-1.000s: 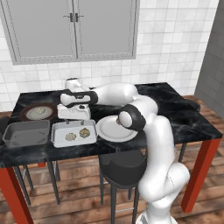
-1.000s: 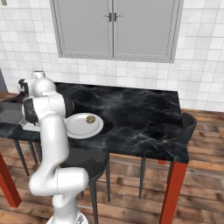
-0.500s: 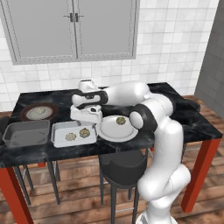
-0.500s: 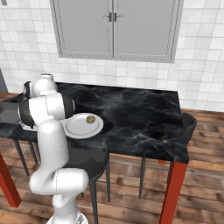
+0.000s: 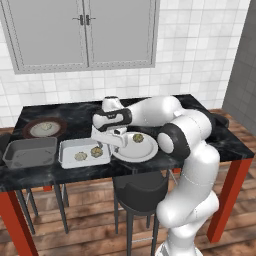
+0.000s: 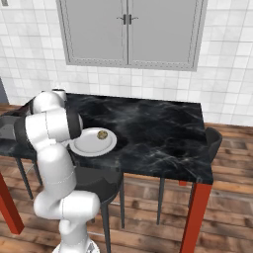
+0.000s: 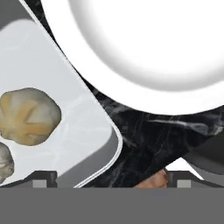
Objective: Place two dumplings into each of the tupperware containers and then place the containers in the fridge.
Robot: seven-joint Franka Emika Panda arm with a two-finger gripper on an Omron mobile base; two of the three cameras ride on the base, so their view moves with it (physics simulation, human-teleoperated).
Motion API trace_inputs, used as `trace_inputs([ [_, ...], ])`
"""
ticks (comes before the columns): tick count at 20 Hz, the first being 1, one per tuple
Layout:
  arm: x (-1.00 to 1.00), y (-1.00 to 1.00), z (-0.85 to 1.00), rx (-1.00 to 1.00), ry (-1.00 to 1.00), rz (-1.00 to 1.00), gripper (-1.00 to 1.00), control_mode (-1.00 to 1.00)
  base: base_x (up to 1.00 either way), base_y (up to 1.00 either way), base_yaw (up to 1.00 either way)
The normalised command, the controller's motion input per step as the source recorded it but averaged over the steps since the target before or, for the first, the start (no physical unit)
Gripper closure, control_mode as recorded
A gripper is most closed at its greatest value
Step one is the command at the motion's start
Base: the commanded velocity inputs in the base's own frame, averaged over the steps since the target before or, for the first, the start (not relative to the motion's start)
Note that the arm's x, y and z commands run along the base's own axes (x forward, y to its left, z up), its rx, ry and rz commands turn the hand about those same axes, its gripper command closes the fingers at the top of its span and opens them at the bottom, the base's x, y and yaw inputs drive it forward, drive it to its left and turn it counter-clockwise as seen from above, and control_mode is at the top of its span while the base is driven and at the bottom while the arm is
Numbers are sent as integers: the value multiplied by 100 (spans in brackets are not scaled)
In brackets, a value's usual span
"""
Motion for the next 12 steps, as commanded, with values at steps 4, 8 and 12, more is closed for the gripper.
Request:
trace_inputs([
  [4, 2, -10, -27, 0, -13, 0, -100, -100, 0, 0, 0],
  [8, 5, 0, -21, 0, -9, 0, -100, -100, 0, 0, 0],
  [12, 0, 0, -10, 0, 0, 0, -100, -100, 0, 0, 0],
])
